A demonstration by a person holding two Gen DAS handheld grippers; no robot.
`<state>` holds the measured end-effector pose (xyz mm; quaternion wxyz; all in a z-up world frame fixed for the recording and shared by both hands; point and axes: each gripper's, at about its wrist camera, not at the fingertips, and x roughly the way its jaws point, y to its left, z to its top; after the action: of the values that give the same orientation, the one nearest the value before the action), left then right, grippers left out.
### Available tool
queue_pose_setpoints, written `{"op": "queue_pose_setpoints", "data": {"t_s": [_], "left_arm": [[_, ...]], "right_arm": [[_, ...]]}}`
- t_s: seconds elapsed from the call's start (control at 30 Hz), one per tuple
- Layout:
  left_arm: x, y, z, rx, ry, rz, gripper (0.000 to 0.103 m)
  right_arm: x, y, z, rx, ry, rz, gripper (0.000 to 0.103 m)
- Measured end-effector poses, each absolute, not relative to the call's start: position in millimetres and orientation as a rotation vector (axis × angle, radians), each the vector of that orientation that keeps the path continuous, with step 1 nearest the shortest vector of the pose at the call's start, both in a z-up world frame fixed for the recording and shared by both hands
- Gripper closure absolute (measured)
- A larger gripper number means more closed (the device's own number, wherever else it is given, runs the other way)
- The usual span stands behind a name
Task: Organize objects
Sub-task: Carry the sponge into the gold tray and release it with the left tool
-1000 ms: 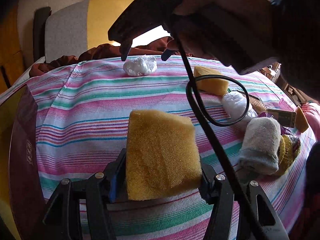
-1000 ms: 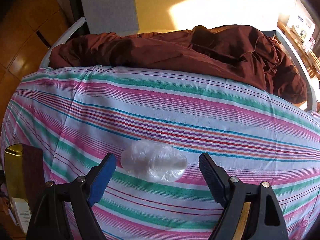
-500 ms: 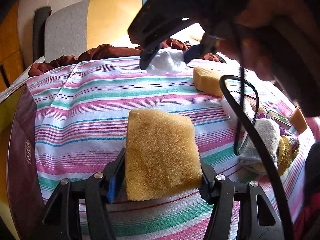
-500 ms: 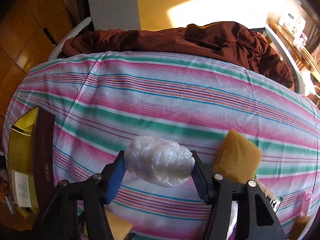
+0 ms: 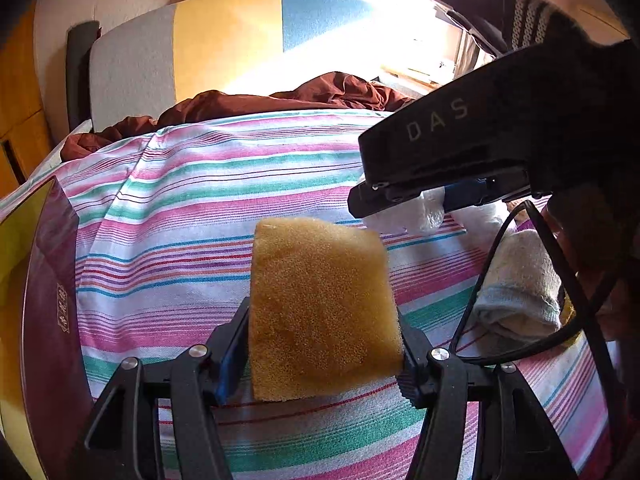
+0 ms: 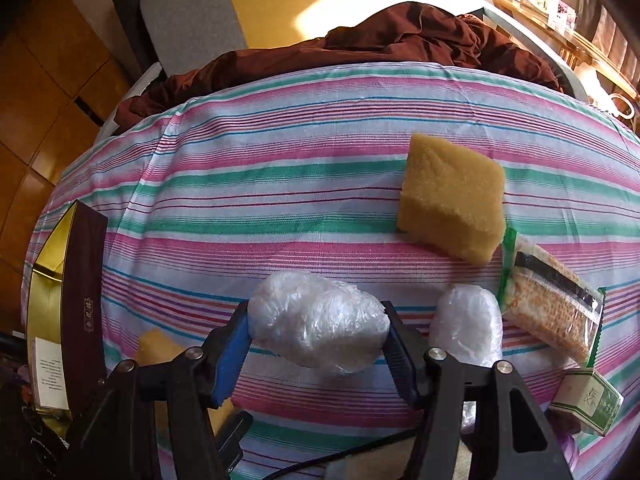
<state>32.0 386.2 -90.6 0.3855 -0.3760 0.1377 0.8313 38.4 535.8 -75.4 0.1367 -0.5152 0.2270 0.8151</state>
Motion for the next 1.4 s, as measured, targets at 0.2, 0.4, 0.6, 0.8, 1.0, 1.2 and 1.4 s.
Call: {"op": "queue_pose_setpoints", "data": {"t_s": [0.2, 0.4, 0.6, 0.8, 1.0, 1.2, 1.4], "left_arm": [[31, 387, -90, -0.954, 0.377, 2.129, 0.042], [30, 386, -89, -0.957, 0.389, 2.140, 0.045], [31, 374, -81, -0.981, 0.380, 2.172, 0.047], [45, 355, -54, -0.918, 0.387, 2.192, 0.047], [52, 331, -23, -0.880, 0.347, 2.223, 0.047], [43, 299, 2, -0.855, 0.316, 2.267, 0.047], [17, 254, 20, -0.881, 0.265, 2.336, 0.047]], "right_arm": [[38, 540, -80, -1.507, 0.680, 2.338, 0.041], [34, 540, -83, -1.510, 0.688, 2.344, 0.041], [28, 537, -83, -1.491, 0.678, 2.365, 0.041], [22, 527, -80, -1.465, 0.599, 2.413, 0.041], [18, 512, -76, -1.457, 0.508, 2.462, 0.041], [14, 496, -78, -1.474, 0.418, 2.491, 0.041], [18, 498, -79, -1.467, 0.412, 2.473, 0.041]]}}
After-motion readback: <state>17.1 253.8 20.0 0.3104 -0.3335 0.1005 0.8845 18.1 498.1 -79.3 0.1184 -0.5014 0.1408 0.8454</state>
